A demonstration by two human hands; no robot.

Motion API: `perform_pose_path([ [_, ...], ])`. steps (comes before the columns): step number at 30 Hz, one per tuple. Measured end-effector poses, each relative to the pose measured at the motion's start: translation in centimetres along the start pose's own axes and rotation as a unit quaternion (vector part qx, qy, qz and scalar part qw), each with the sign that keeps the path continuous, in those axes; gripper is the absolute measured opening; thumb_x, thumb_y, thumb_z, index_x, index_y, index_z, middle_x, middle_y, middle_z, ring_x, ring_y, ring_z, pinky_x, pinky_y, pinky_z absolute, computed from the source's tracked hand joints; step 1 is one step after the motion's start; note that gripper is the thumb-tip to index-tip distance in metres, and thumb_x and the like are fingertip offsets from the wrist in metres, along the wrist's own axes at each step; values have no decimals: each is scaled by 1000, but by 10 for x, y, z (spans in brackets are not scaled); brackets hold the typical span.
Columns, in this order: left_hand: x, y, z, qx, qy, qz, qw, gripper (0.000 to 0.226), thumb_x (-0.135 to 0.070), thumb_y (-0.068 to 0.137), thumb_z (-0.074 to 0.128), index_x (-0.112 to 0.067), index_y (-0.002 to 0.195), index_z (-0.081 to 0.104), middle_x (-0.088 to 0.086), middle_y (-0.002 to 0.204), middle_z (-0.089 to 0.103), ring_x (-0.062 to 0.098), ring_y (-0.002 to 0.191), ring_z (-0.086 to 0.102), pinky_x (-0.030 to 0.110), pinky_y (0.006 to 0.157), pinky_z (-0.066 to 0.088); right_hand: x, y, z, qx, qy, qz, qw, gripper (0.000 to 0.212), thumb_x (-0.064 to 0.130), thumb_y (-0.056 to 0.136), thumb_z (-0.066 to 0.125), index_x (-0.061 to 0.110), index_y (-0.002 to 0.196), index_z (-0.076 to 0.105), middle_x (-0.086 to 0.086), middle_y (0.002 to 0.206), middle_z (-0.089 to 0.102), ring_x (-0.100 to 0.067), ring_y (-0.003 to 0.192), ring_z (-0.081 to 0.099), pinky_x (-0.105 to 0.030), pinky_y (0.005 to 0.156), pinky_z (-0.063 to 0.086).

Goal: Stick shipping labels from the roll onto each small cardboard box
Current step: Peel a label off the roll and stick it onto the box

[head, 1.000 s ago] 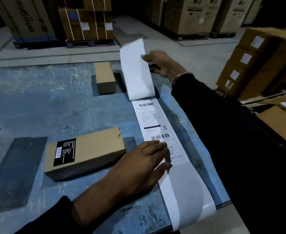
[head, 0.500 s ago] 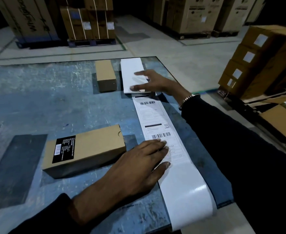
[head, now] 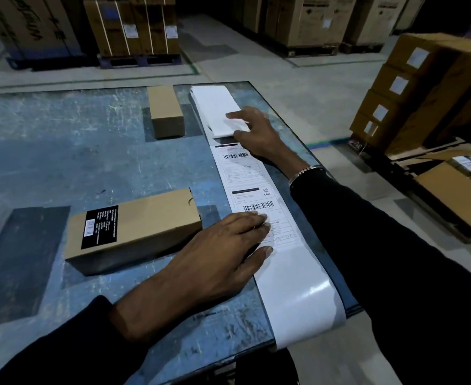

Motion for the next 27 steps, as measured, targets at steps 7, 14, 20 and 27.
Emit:
perform_pose_path([
  [7, 0, 1, 0, -2, -5, 7, 1000, 56, -51, 111, 43, -16, 152, 59, -1, 160, 53, 14, 150, 44, 38, 118, 47, -5, -44, -25, -70, 79, 53, 993, 42, 39, 71, 77, 53, 110, 72, 3, 134, 59, -22, 128, 57, -45, 96, 60],
  [14, -1, -1, -9, 6, -35, 1, 999, 69, -62, 102, 56, -17, 154, 57, -2, 163, 49, 11, 151, 41, 37, 117, 47, 8, -155, -60, 65, 78, 72, 992, 34, 16, 88, 87, 29, 116, 71, 1, 130, 68, -8, 120, 67, -25, 99, 57],
  [20, -7, -6, -18, 9, -43, 15, 999, 66, -69, 96, 62, -25, 145, 65, -6, 149, 57, 9, 136, 50, 38, 102, 55, 28, -250, -79, 119, 6, 0, 993, 31, 34, 89, 85, 29, 119, 80, 17, 141, 64, 6, 133, 56, -15, 111, 45],
  [27, -21, -27, -26, -14, 35, -26, 999, 75, -81, 92, 55, -22, 136, 71, -3, 130, 66, 16, 118, 60, 42, 86, 60, 36, -287, -67, 69, -41, -78, 994, 44, 57, 87, 77, 33, 123, 81, 18, 141, 66, -1, 136, 56, -39, 110, 53],
])
Point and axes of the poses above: each hand's wrist, its own y-axis towards the middle knuckle, its own z-axis out of the palm, x = y × z, the point moved 3 cm from there along y, towards the middle knuckle
